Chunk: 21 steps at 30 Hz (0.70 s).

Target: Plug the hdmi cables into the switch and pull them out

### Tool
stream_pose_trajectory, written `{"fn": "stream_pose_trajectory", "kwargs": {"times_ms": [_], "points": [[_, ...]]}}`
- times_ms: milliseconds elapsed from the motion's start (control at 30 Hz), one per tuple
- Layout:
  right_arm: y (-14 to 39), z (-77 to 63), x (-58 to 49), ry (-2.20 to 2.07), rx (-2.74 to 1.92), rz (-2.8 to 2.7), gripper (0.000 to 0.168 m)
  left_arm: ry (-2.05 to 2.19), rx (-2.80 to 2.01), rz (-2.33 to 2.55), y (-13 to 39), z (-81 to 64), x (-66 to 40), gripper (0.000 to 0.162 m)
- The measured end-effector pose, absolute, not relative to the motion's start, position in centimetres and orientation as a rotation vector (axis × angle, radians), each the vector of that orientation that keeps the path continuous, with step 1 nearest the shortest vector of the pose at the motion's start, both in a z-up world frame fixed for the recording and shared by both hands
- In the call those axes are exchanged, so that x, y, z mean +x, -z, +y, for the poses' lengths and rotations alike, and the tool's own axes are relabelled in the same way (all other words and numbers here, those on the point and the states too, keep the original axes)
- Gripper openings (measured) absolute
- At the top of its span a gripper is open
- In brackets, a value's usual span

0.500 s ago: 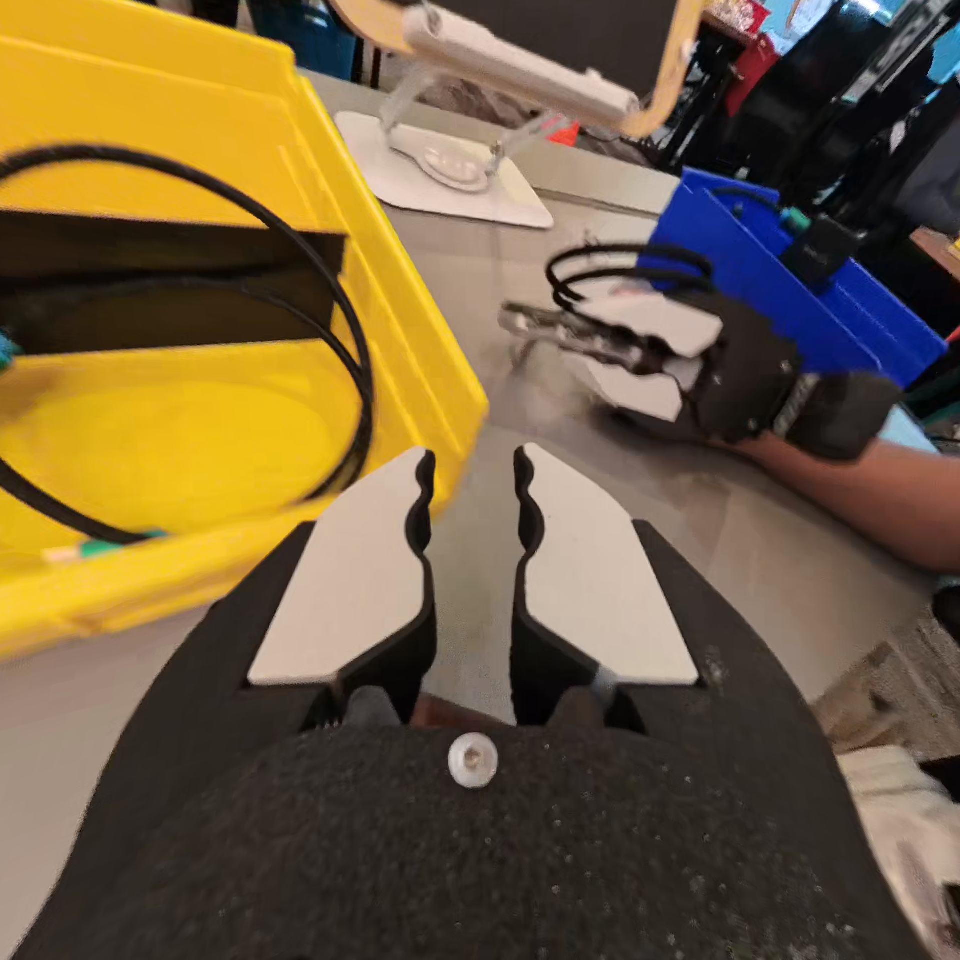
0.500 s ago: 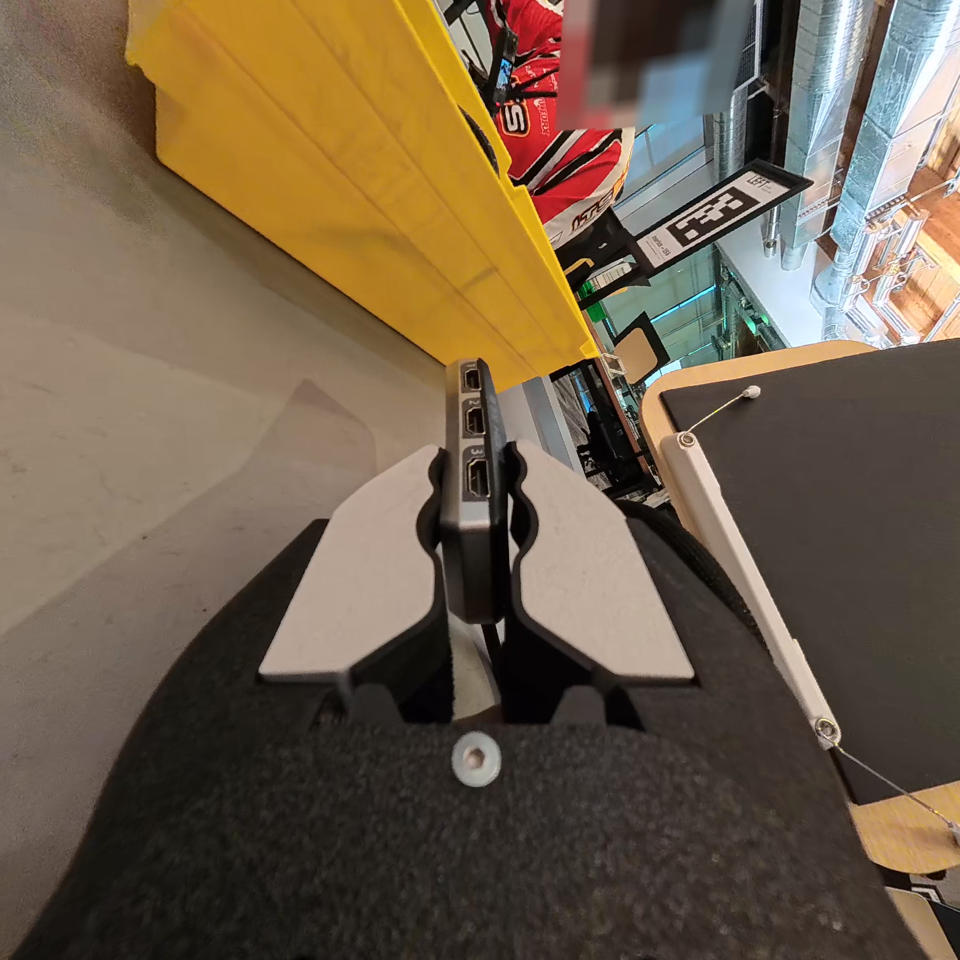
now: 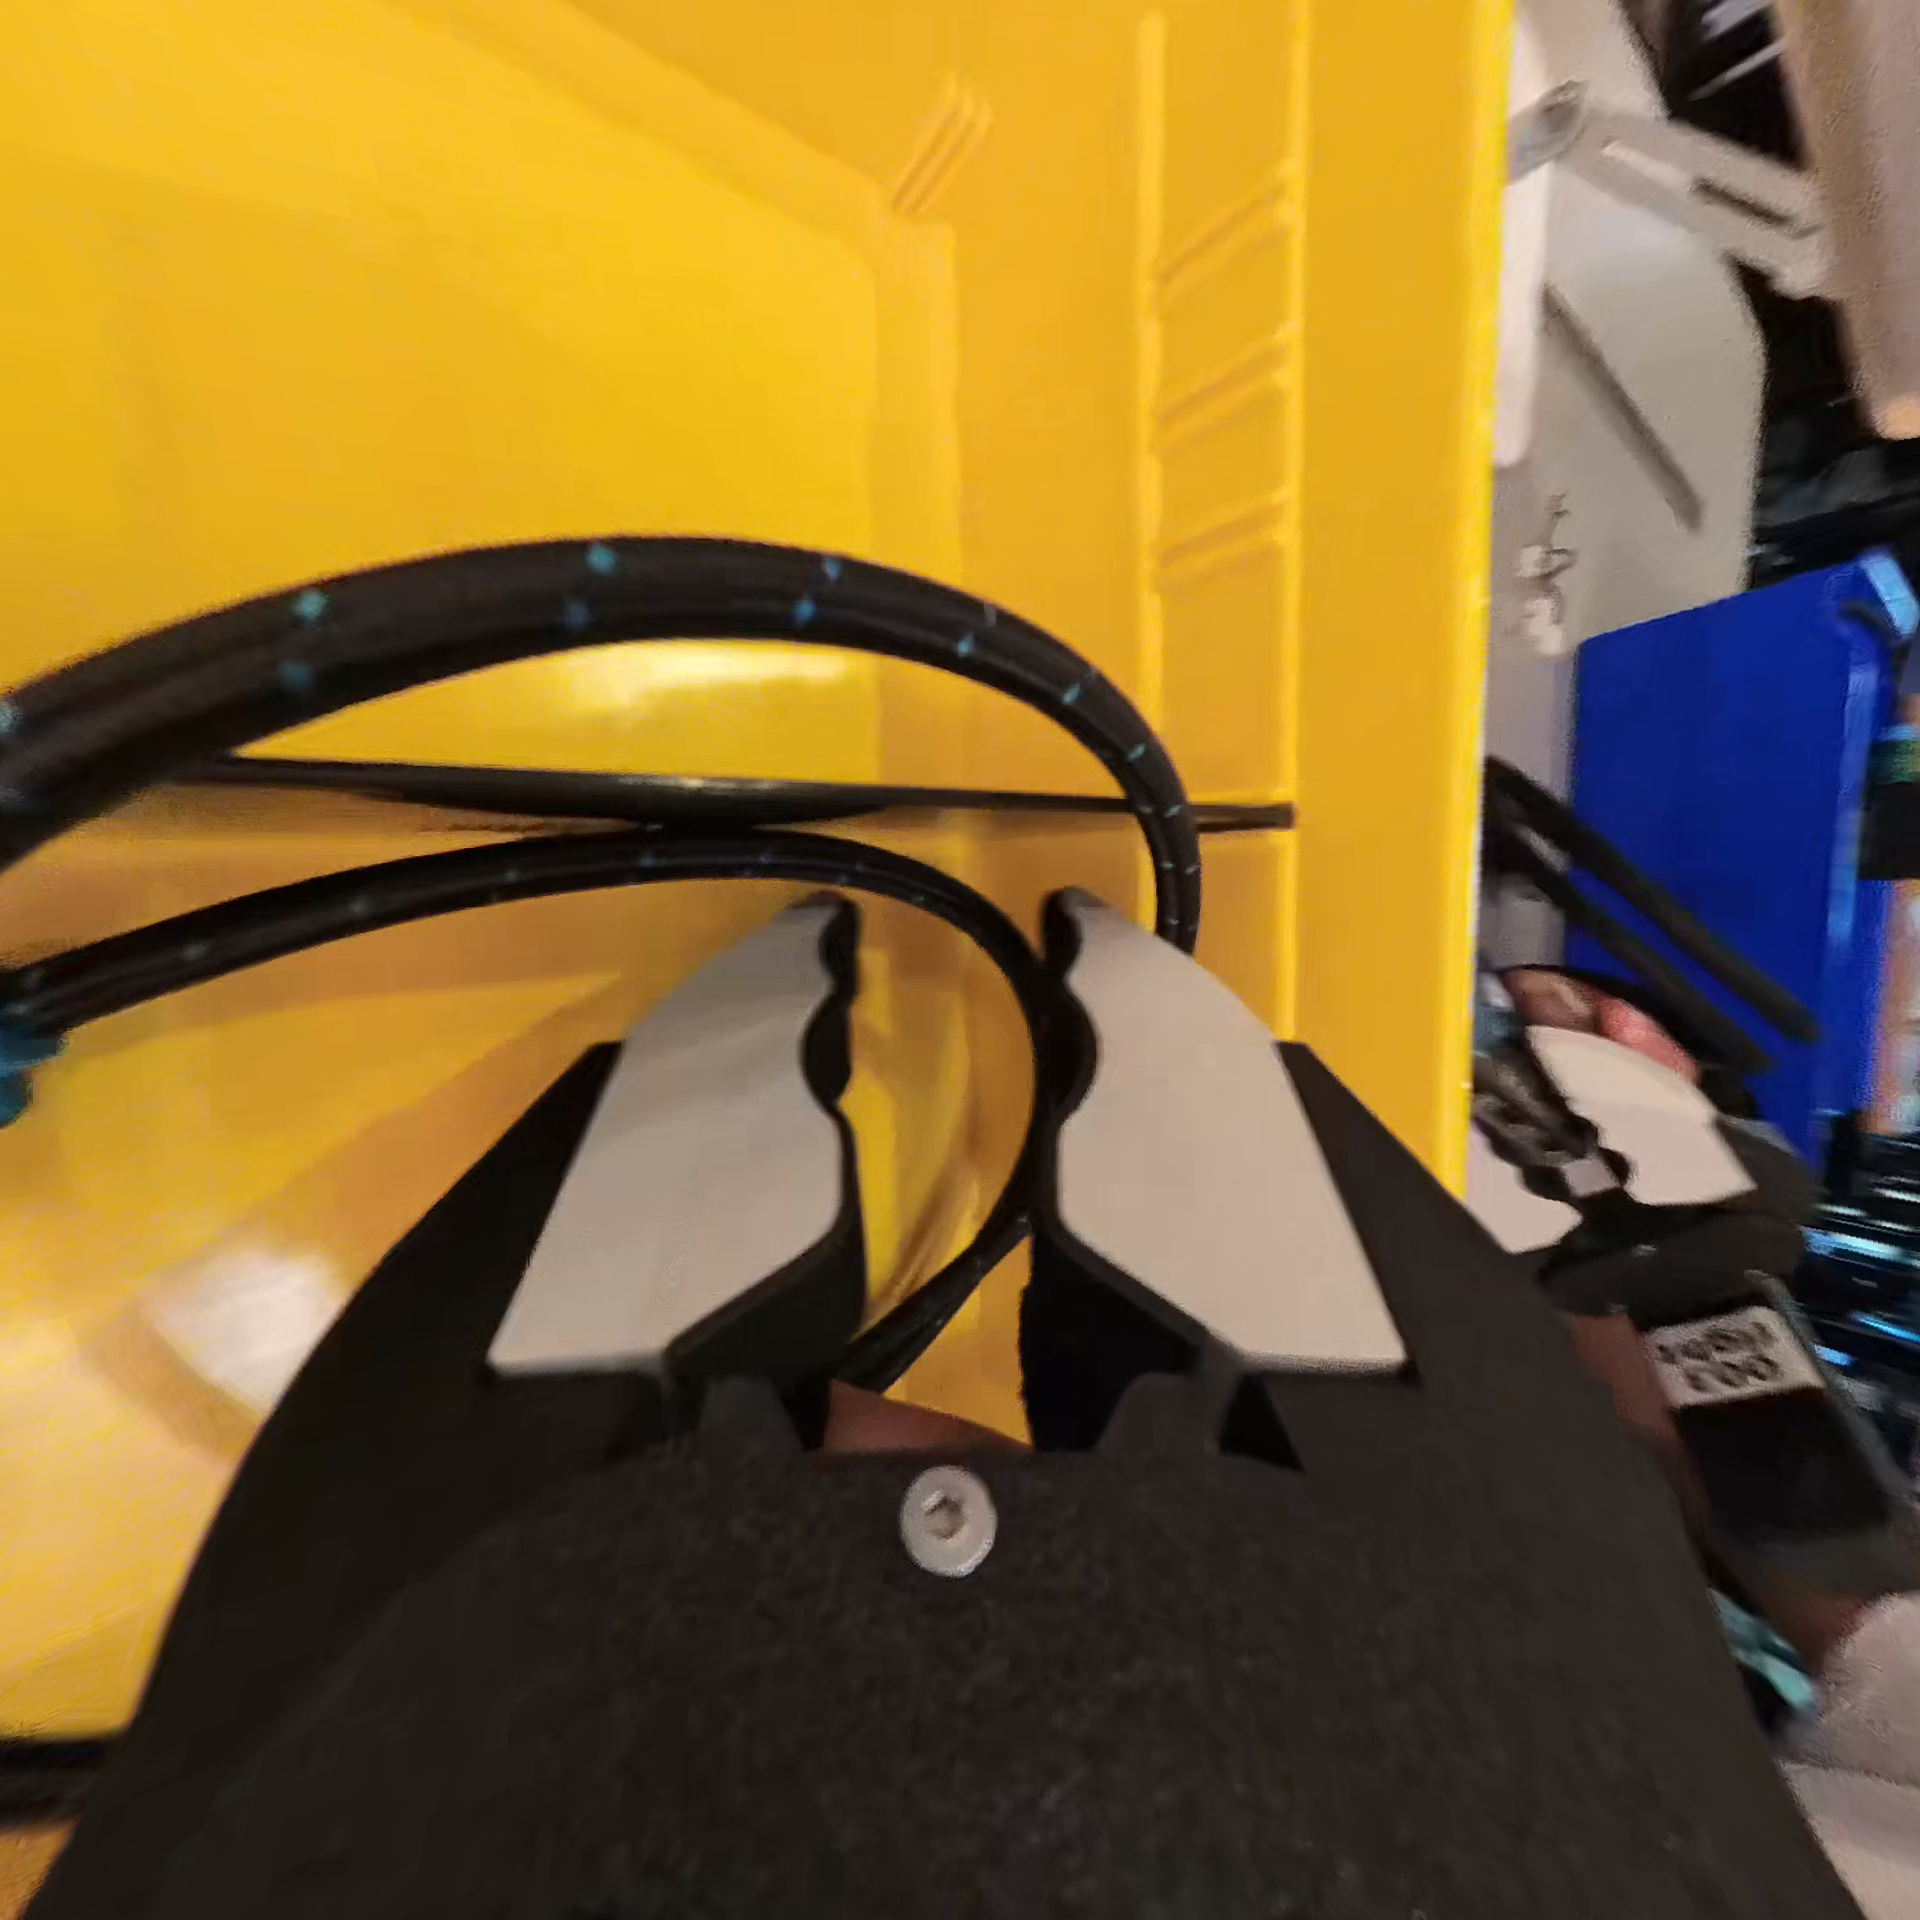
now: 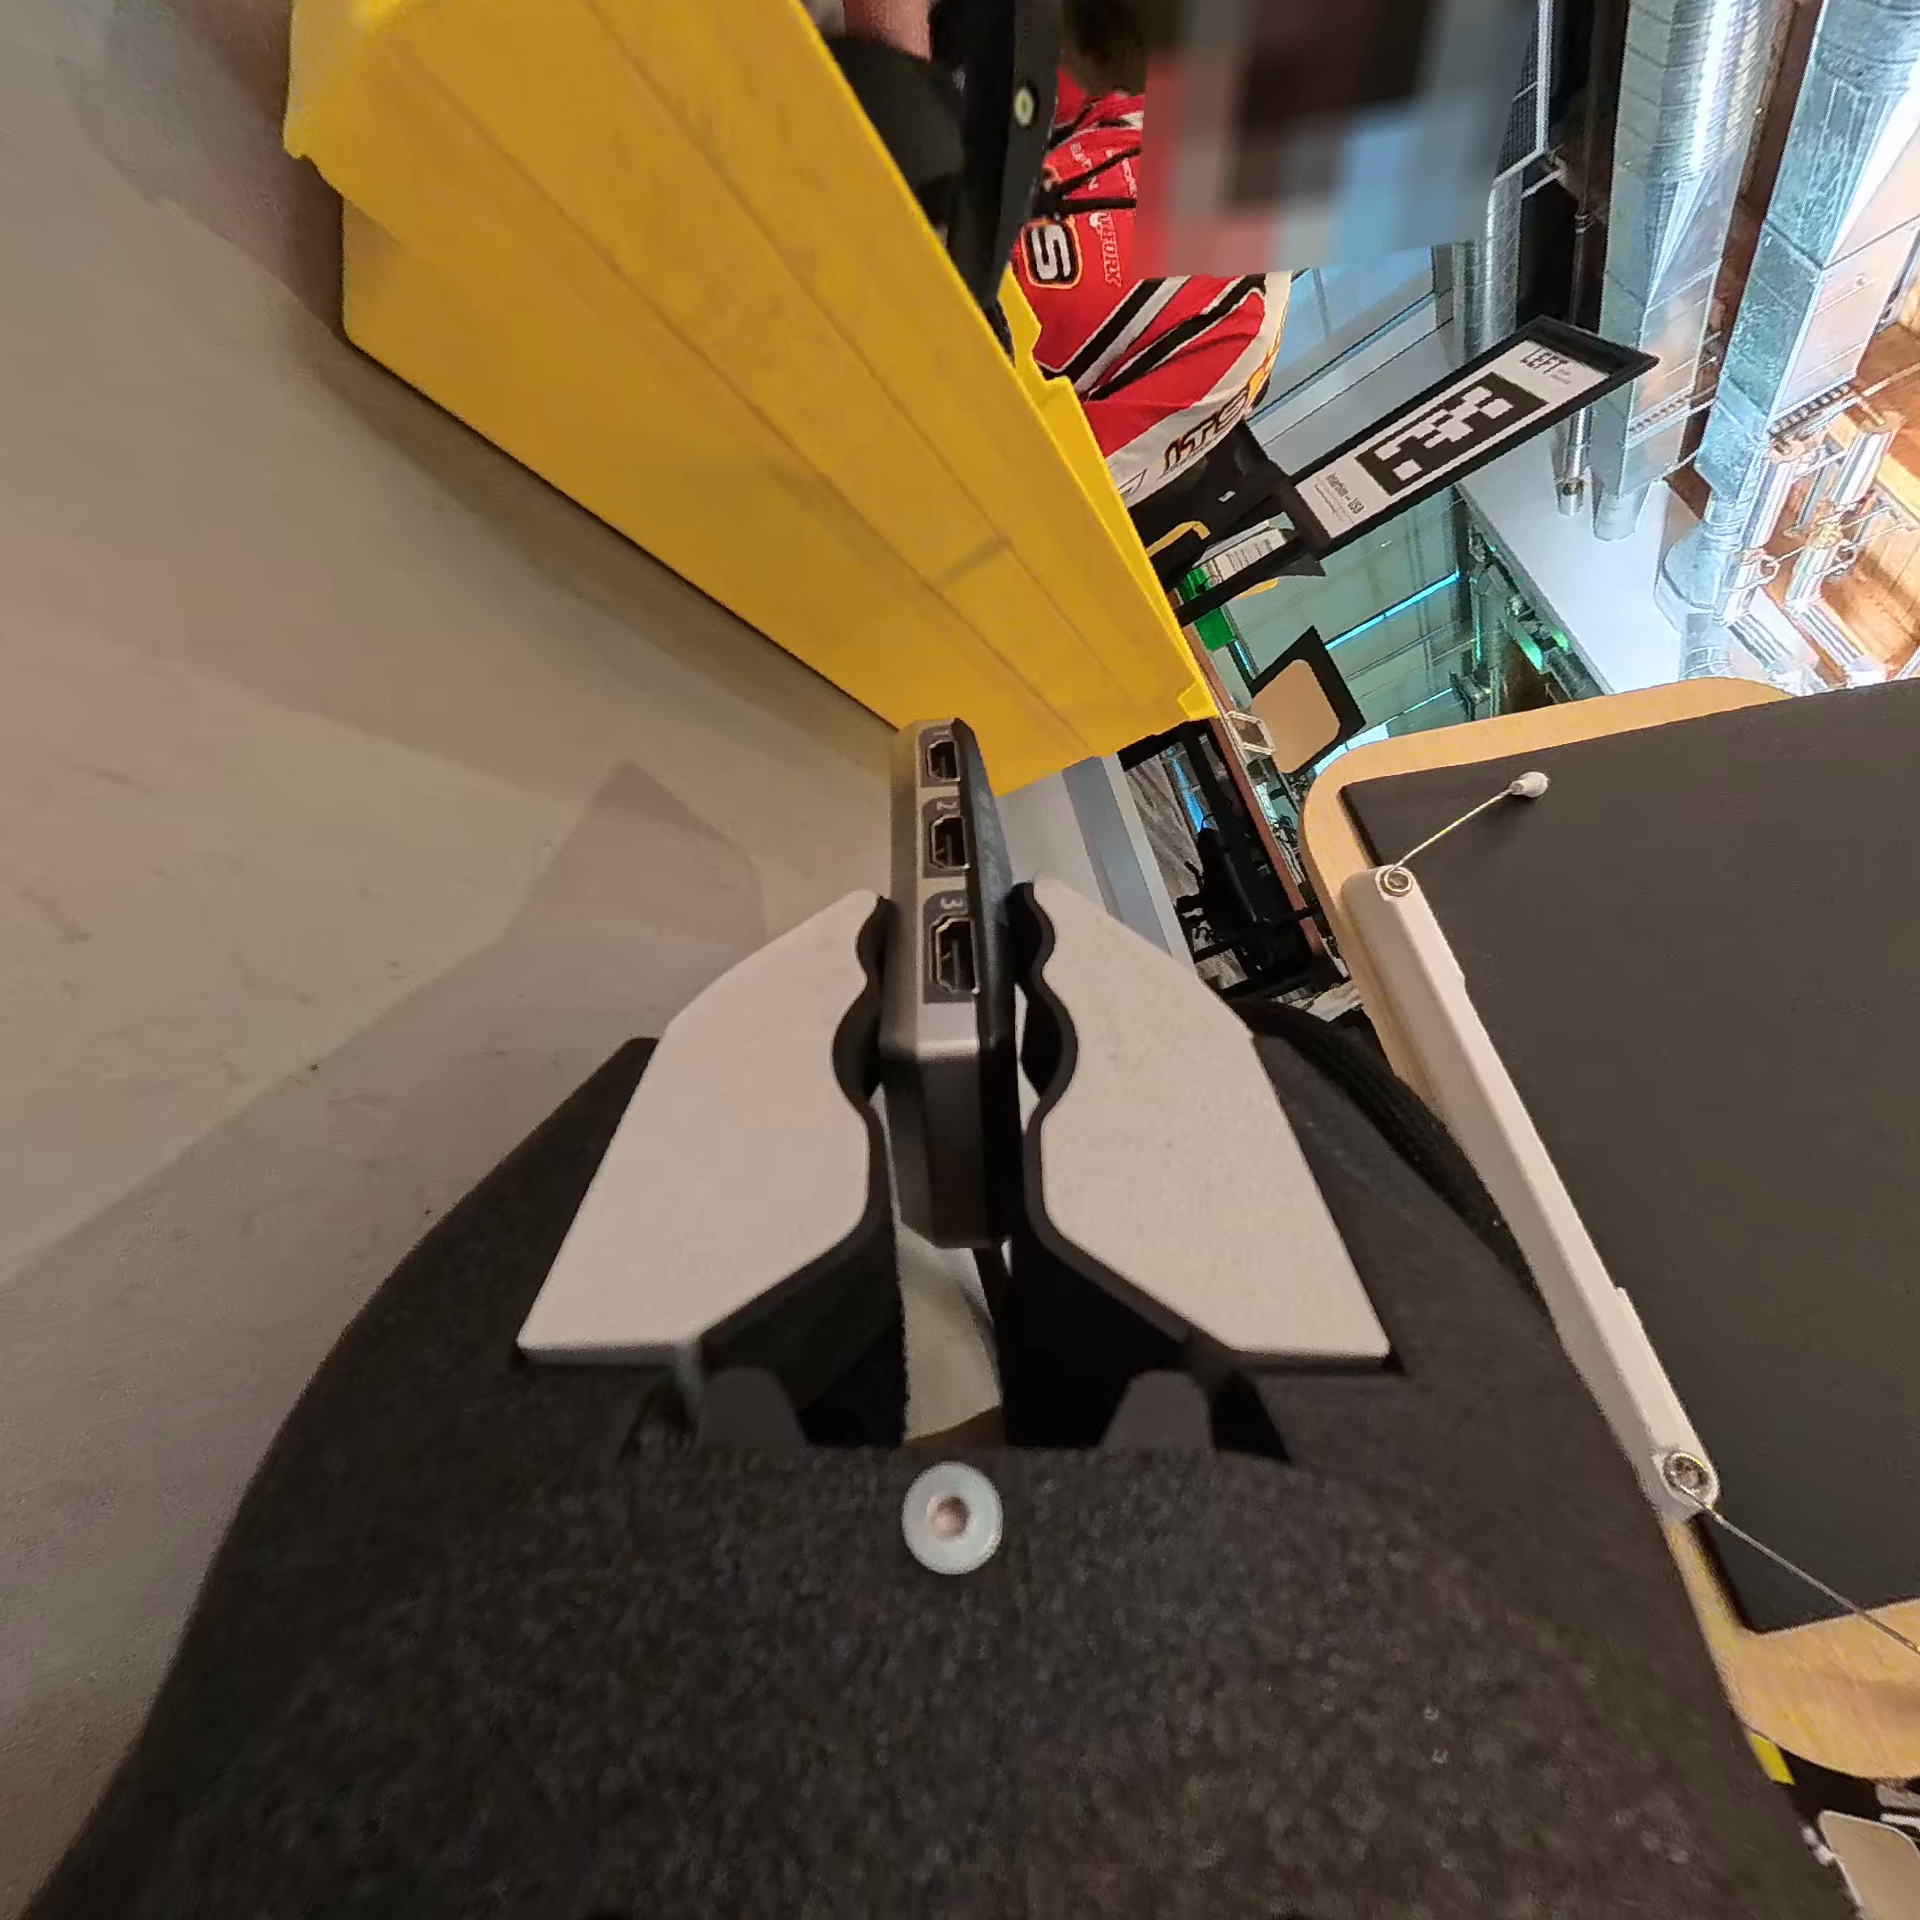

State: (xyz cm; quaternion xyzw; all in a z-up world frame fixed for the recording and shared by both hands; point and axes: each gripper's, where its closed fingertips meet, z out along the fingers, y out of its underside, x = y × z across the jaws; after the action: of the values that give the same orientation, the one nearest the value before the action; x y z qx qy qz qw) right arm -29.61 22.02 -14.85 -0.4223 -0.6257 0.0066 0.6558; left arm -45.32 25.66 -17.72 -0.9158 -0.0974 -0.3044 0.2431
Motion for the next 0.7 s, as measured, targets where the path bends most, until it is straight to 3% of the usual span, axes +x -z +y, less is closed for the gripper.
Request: {"fn": "stream_pose_trajectory", "kwargs": {"times_ms": [33,133,433,700], "points": [[14.8,22.0,-29.6,-0.020,-0.959,-1.418,0.021,0.900,-2.470,-0.277,17.4,25.8,-45.0,0.020],[14.7,22.1,-29.6,-0.036,-0.966,-1.409,0.021,0.996,-2.405,-0.281,16.0,25.2,-44.5,0.014],[14.6,22.1,-29.6,-0.040,-0.964,-1.406,0.021,0.992,-2.407,0.213,11.4,18.2,-42.9,0.009],[14.7,21.9,-29.7,-0.022,-0.947,-1.416,0.021,0.738,-2.597,0.396,12.1,18.0,-45.1,0.008]]}}
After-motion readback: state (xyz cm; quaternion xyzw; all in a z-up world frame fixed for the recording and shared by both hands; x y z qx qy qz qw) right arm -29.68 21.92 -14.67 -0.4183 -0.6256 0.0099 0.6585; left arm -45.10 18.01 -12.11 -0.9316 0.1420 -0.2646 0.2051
